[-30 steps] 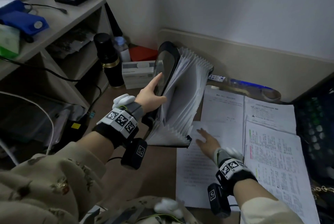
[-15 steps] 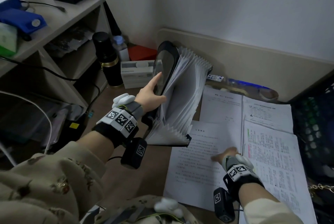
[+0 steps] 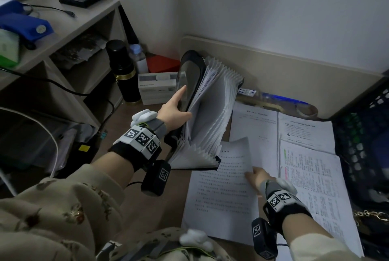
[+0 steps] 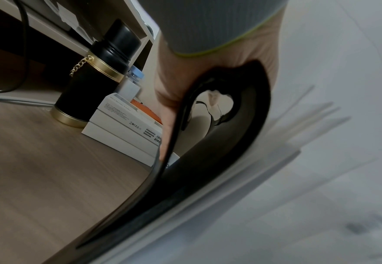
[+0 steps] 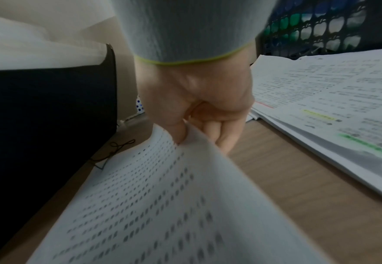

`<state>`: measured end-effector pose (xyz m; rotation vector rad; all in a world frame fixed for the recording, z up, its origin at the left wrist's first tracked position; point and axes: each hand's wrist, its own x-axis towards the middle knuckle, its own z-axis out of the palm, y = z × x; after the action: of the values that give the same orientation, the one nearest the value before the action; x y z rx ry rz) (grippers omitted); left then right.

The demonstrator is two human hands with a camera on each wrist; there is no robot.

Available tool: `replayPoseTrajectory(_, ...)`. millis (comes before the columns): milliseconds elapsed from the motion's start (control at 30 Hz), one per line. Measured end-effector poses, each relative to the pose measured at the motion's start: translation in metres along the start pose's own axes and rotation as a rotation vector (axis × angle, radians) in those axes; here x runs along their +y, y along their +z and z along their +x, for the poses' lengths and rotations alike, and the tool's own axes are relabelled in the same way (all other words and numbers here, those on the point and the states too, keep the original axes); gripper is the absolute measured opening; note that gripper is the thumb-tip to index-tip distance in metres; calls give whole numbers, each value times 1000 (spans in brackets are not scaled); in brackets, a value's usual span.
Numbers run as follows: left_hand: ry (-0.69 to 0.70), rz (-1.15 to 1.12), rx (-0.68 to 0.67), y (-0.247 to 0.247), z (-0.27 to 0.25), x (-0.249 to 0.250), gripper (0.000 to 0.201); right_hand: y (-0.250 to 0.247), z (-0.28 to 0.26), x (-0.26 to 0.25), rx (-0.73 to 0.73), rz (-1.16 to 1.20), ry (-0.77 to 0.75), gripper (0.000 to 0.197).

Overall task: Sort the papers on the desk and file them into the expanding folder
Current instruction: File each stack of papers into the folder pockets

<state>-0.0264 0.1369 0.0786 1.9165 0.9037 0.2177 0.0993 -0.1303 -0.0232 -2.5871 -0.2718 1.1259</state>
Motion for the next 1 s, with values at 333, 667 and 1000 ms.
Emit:
replayPoseTrajectory(333,8,-2,-4,7,-8,7,90,-40,-11,-24,431,91,-78,35)
replayPoseTrajectory(667,11,-36,2,2,-7,7,88,-93,-29,-64,637,-50,-146,31)
replayPoseTrajectory(1000,12,-56,-7,-1,-11,8,87,-79,-45,-90,466,-348,-149,36)
